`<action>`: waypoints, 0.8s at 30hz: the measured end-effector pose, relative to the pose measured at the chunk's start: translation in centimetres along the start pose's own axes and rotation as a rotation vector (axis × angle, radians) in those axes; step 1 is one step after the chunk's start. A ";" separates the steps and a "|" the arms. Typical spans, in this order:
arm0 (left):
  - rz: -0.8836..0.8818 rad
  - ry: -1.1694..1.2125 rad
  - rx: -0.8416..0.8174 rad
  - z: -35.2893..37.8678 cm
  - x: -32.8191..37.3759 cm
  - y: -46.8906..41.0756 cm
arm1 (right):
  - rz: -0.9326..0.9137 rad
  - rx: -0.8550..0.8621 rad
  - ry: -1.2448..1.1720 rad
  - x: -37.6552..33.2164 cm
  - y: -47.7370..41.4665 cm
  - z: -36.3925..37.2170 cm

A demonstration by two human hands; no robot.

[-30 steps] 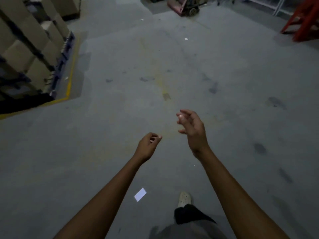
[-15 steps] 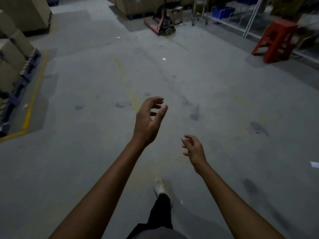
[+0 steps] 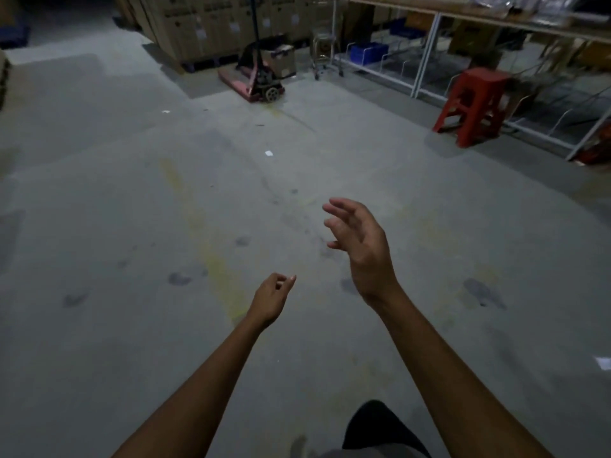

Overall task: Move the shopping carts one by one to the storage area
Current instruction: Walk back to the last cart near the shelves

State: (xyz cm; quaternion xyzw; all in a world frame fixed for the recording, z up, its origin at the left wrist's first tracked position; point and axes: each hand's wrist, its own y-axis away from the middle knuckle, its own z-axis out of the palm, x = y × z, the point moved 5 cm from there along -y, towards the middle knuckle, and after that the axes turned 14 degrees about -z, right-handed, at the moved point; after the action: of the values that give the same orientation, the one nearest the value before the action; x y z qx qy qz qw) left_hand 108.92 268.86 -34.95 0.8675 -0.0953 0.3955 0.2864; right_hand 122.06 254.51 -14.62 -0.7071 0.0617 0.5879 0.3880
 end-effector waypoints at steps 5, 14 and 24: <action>-0.003 0.001 -0.040 0.9 4.7 -11.4 | -0.049 0.008 0.012 5.5 -10.6 -1.1; 0.262 0.214 0.086 -1.7 28.3 -33.1 | 0.123 0.065 -0.055 25.2 -34.8 -3.6; 0.710 0.403 0.234 -9.7 51.8 -44.7 | 0.387 0.039 0.095 45.8 -55.2 -6.8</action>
State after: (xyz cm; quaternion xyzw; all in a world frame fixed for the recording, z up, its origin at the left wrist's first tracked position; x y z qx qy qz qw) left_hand 154.94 314.13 -10.29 0.7127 -0.2847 0.6396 0.0448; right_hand 171.23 305.34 -28.51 -0.7014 0.2259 0.6161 0.2782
